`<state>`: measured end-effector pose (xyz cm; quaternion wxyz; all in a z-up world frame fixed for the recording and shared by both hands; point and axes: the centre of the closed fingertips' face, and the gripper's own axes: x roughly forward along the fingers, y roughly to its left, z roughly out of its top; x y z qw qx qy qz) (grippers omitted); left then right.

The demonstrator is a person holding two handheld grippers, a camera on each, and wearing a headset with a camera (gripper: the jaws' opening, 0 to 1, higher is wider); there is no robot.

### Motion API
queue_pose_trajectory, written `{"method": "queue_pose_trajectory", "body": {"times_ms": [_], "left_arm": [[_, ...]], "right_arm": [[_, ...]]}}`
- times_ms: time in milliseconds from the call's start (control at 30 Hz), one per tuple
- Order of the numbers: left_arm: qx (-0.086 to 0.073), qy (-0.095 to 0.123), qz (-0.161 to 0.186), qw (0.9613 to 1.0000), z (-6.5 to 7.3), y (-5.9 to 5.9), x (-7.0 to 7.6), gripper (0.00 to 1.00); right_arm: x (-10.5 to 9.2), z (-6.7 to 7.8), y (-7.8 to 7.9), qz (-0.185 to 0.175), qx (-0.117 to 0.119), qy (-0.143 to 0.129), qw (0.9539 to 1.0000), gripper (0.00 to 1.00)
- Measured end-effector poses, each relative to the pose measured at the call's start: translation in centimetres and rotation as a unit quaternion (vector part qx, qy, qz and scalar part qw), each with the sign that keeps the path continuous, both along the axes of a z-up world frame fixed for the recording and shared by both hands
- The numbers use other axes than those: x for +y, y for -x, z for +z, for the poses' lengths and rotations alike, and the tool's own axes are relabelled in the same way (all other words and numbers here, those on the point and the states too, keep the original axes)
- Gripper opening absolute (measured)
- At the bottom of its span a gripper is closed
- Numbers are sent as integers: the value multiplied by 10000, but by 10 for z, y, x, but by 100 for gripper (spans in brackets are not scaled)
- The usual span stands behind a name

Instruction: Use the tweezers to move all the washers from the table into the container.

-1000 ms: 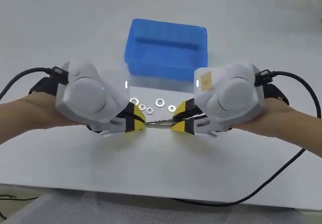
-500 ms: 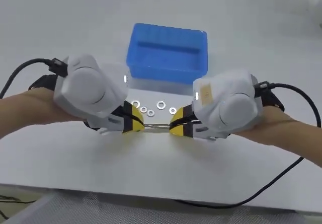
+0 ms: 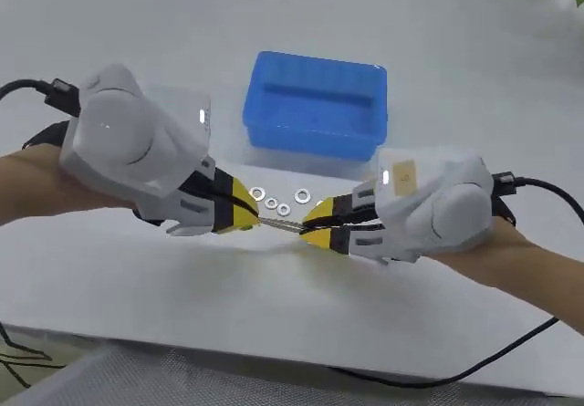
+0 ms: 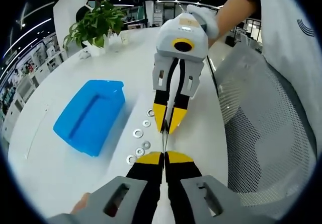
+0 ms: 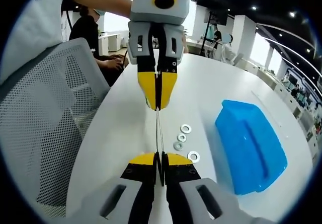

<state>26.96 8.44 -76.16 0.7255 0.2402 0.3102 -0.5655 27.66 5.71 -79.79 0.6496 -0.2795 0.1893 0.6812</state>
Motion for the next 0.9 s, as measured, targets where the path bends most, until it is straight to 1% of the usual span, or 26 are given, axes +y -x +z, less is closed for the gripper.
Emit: {"method": "queue_pose_trajectory", "body": {"times_ms": [33, 67, 167, 300, 333, 433, 467, 533, 600, 733, 800, 833, 900], "left_arm": [[-12, 2, -11, 10000, 0, 0, 0, 5], [20, 7, -5, 10000, 0, 1, 0, 5], [22, -18, -44, 10000, -1, 1, 1, 5], [-114, -139, -159, 9997, -6, 0, 2, 6], [-188, -226, -168, 9994, -7, -3, 3, 6], [-211, -370, -145, 9990, -11, -6, 6, 7], [-206, -454, -173, 9986, -13, -6, 8, 7], [-265, -661, -290, 9970, -17, -7, 13, 7], [-184, -640, -259, 9974, -18, -7, 14, 7], [-188, -575, -244, 9979, -16, -8, 11, 6], [-159, -541, -245, 9981, -15, -8, 10, 5], [-199, -516, -281, 9981, -14, -8, 10, 5], [-200, -430, -292, 9985, -10, -6, 9, 5]], "right_arm": [[0, 0, 1, -6, -17, -30, 10000, 6], [1, 0, 1, -16, -9, -46, 10000, 6], [1, 0, 3, -44, 24, -75, 10000, 6], [1, 0, 2, -64, 50, -89, 9999, 6], [1, 0, 2, -84, 70, -98, 9999, 6], [0, 0, -1, -122, 69, -95, 9999, 6], [-1, 0, -2, -138, 82, -100, 9998, 6], [-2, -1, -3, -153, 83, -97, 9998, 6], [-3, -1, -2, -151, 102, -98, 9998, 6], [-4, -1, -2, -243, 142, -134, 9995, 6], [-4, -1, -3, -256, 161, -148, 9994, 6], [-5, -1, -3, -254, 157, -153, 9994, 6], [-5, 0, -2, -231, 157, -169, 9995, 6]]}}
